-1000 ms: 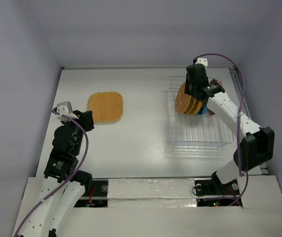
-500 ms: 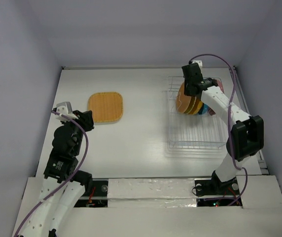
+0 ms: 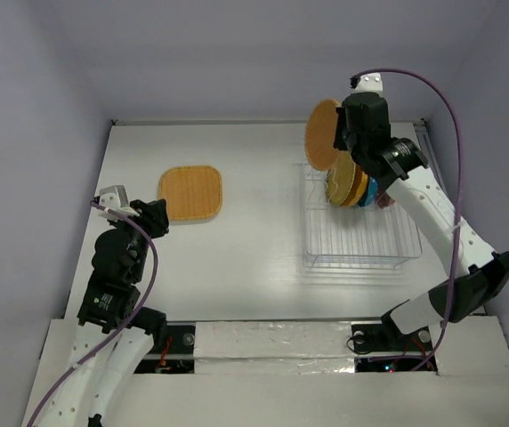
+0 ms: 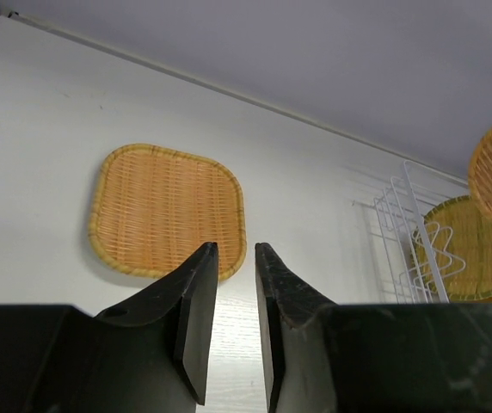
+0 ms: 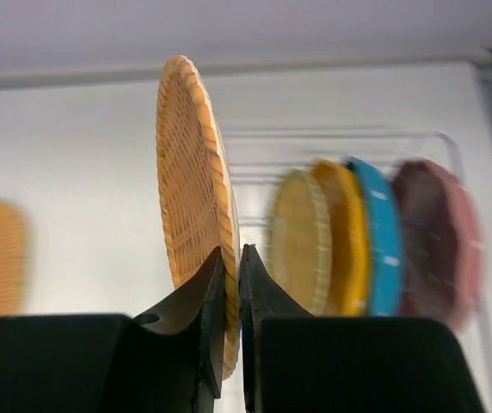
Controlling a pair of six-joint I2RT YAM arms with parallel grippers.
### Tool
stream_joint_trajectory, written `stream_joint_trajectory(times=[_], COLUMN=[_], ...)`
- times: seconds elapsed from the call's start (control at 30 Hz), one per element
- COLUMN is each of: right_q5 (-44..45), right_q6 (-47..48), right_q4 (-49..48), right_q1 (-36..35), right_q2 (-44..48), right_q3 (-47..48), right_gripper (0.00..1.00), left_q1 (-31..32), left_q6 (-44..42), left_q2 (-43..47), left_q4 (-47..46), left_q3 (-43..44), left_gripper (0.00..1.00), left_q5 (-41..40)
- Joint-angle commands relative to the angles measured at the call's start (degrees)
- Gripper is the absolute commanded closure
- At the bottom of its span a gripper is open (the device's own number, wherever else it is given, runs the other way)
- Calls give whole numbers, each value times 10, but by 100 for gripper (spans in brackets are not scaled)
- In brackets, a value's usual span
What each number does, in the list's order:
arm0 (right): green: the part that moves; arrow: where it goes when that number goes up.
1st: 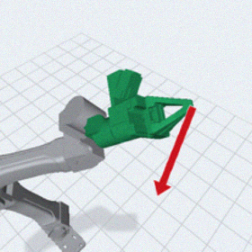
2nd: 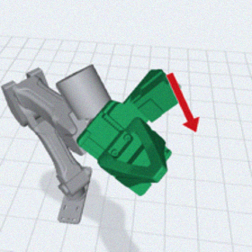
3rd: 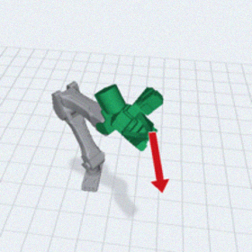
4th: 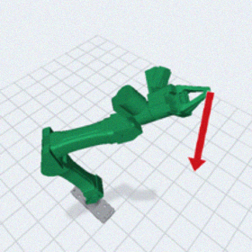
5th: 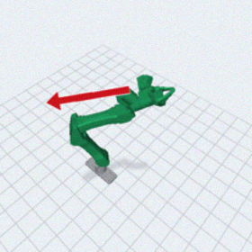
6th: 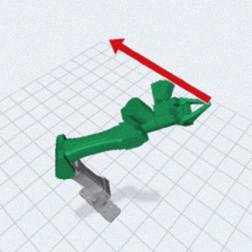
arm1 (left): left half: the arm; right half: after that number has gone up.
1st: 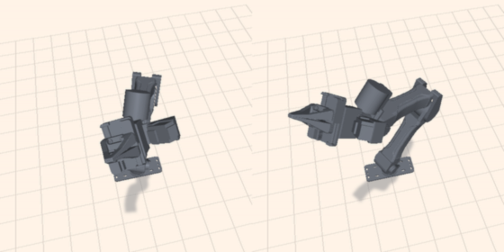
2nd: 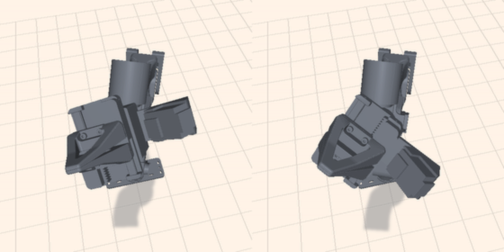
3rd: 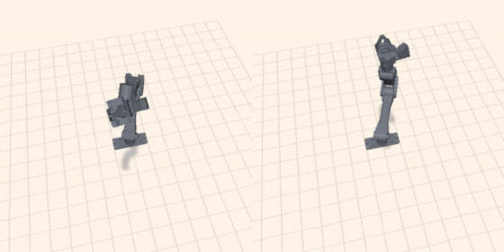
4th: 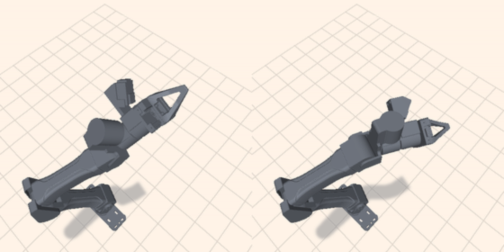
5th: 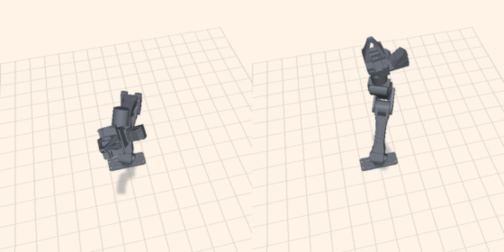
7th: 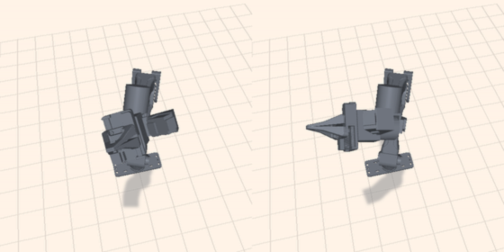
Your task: Unload the plates from the dish rack
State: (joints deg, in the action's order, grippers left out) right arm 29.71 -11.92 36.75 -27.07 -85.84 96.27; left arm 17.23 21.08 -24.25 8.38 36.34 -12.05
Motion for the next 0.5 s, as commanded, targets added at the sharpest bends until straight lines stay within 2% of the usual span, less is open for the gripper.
stream_joint_trajectory(times=[0.0,0.07,0.2,0.33,0.47], right_q5=[-126,-206,-283,-360,-388], right_q6=[-49,-109,-225,-344,-399], right_q4=[-121,-195,-327,-386,-405], right_q1=[-39,-57,-95,-112,-137], right_q2=[6,-29,-127,-251,-346], right_q3=[-4,-18,-4,83,138], right_gripper=[100,100,100,100,100], left_q1=[-2,-2,-2,-2,-7], left_q6=[2,3,2,3,4], left_q2=[4,0,-2,-1,1], left_q4=[-21,-18,-17,-15,-15], left_q3=[0,0,0,0,0], left_gripper=[78,76,72,70,70], left_q5=[2,2,2,2,2])
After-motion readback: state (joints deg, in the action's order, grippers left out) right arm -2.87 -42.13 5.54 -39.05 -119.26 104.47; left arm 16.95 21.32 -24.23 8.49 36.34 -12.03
